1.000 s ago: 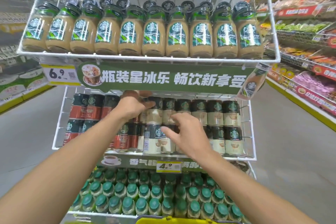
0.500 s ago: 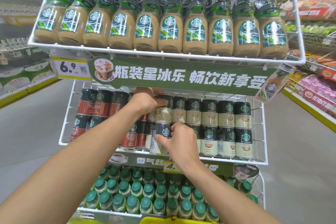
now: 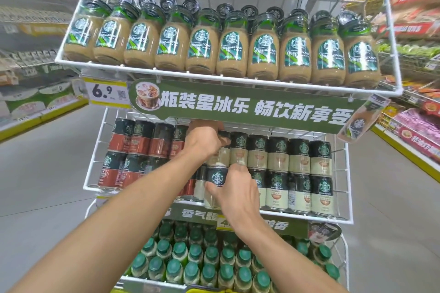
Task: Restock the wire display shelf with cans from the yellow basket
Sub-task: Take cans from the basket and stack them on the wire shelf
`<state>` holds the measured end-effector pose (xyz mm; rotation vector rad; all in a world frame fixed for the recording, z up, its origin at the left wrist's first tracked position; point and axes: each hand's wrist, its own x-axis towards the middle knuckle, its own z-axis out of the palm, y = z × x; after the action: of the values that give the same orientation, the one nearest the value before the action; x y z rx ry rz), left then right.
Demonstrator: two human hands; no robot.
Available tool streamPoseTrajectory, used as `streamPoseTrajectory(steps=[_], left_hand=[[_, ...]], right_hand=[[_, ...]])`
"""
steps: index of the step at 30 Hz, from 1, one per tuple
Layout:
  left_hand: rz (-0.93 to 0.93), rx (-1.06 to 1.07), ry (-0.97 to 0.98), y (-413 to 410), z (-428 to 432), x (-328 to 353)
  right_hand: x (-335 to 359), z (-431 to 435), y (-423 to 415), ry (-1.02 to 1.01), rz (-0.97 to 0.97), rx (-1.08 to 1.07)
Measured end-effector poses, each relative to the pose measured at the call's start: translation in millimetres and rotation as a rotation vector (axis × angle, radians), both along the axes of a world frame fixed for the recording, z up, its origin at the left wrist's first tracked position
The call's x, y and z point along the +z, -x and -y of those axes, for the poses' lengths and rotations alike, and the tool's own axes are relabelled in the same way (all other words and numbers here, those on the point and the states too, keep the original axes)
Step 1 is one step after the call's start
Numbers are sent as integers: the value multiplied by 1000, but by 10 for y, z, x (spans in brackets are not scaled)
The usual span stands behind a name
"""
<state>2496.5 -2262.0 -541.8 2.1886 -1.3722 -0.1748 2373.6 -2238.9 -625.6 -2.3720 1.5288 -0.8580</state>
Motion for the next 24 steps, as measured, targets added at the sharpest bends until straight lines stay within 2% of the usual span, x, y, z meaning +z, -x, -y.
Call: streamPoseTrajectory(steps=[6,10,17,24], left_hand=[[36,-27,81,-11,-64,-77],[15,-32,203,2,-100,-152],[12,-8,157,-2,-19,-105],[46,-5,165,-2,-131,-310]], right_hand=[[-156,-78,-11,-10,7,-21],[-182,-81,-27,-1,8,-39],[-130,-120,-100,-27,-33,-57],[-435,-286,29,-33,36,-32]])
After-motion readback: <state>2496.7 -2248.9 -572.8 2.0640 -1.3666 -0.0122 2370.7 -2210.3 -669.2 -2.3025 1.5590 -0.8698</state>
